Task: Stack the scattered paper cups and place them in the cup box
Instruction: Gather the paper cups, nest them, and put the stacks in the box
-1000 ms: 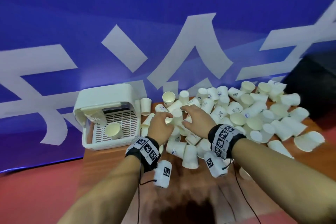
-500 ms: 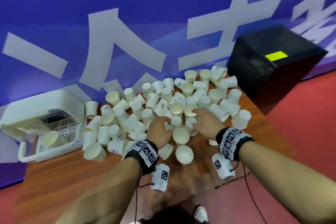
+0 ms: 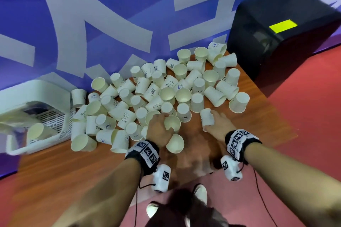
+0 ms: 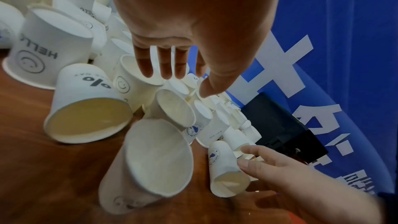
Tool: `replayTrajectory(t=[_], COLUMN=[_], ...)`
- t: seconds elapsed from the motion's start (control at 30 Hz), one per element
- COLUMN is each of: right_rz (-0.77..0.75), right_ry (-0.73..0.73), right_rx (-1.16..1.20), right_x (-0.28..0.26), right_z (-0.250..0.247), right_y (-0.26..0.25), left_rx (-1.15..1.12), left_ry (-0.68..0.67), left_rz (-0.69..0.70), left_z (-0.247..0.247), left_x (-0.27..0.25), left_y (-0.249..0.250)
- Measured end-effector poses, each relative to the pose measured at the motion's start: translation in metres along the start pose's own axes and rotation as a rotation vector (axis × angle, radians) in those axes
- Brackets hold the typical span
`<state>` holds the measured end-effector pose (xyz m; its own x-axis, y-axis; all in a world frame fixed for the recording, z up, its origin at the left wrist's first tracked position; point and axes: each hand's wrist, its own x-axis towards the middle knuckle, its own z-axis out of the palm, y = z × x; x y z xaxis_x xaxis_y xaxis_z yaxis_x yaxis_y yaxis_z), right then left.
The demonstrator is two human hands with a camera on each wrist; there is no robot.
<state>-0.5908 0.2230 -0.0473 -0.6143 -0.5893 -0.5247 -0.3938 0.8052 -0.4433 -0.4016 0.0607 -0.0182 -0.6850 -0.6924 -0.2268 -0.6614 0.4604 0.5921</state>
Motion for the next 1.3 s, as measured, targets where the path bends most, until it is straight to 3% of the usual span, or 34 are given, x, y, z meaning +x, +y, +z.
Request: replayTrajectory(t=[0.5,0.8,1.3], right_rz=[0.17,0.049,-0.065], right_ry=[0.12,0.233,0.242], right_rx=[0.204,0.403,0.674], right_x=[0.019,-0.011,-0.033], right_z=[0.027,0.013,0.015], right_y=[0.01,0.004,-0.016], left_rx=[-0.132,0.07,0.014], left_ry=[0.003,-0.041,-0.042], left_rz=[-0.099,-0.006,0.006], left_z=[0.009,0.033,0.053], left_x=[-0.031,-0.041,-0.044], left_y=[-0.031,-0.022,-0.031])
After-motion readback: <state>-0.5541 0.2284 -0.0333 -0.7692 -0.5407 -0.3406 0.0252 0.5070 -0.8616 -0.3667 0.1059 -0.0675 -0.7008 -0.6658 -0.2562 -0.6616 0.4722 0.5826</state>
